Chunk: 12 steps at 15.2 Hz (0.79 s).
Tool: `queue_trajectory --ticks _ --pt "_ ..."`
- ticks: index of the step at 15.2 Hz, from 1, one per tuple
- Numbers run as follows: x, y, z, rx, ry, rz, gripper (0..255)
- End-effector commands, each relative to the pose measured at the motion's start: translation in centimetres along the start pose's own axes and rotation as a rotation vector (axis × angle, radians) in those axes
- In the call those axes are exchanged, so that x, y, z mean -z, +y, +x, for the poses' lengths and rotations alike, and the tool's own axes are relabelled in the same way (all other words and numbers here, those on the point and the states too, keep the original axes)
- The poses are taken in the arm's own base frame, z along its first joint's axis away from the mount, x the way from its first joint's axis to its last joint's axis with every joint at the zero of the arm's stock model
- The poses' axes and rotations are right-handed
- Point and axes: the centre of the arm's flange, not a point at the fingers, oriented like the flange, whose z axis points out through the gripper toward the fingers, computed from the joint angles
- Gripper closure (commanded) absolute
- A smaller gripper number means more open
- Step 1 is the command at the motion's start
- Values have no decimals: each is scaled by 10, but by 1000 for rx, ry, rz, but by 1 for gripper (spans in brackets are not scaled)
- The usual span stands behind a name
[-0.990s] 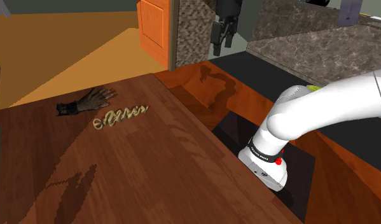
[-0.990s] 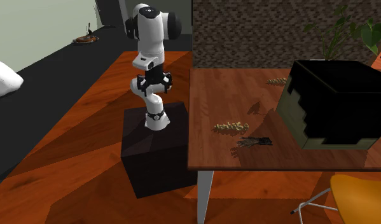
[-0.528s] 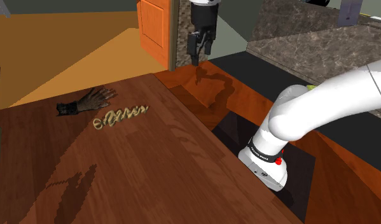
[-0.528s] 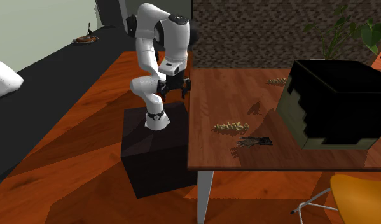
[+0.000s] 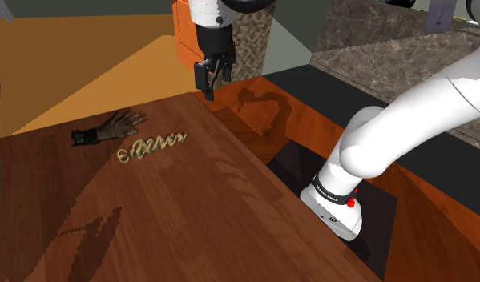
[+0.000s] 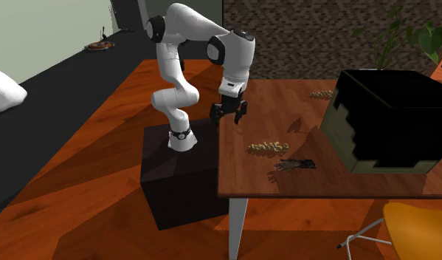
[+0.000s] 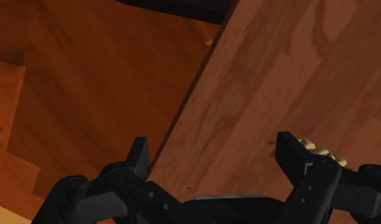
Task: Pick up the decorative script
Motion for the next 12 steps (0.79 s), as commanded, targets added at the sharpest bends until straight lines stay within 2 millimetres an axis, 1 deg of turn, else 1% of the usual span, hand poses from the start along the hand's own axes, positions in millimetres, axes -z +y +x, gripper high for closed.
queue_trajectory --ticks 1,12 --pt "-4 -26 10 21 13 -14 0" --pt "-32 -162 70 136 76 -95 0"
